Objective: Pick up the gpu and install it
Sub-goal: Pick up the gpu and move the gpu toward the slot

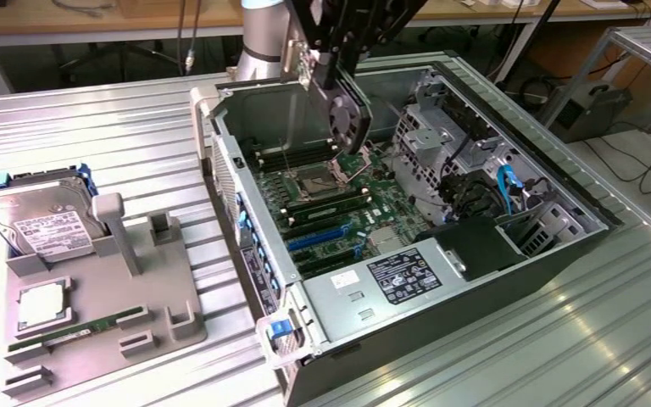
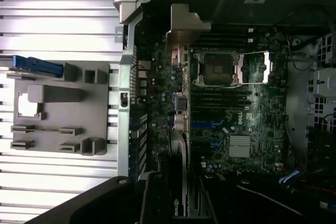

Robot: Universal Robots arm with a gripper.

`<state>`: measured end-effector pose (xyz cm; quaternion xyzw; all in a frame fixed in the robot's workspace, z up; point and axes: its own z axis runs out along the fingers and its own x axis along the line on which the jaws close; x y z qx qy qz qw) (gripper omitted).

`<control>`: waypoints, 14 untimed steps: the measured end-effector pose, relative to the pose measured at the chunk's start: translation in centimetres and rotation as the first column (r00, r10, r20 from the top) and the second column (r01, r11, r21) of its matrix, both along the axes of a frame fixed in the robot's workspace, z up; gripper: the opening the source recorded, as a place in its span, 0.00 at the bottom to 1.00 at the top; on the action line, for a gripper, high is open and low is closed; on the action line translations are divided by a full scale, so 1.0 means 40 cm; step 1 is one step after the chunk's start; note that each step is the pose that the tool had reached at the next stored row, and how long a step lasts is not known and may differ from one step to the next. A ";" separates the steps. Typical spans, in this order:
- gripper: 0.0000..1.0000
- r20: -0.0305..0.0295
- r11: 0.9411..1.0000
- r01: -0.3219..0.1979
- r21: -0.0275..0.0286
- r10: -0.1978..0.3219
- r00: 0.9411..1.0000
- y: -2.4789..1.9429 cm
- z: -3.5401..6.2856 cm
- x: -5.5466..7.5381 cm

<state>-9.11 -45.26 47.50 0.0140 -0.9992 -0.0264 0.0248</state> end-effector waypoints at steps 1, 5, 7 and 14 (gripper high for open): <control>0.26 0.000 1.000 0.000 -0.001 0.000 1.000 0.003 -0.004 0.010; 0.26 0.000 1.000 0.000 -0.005 0.000 1.000 0.017 -0.028 0.070; 0.26 0.000 1.000 0.000 -0.007 0.000 1.000 0.021 -0.042 0.105; 0.26 0.000 1.000 0.000 -0.007 0.000 1.000 0.022 -0.079 0.180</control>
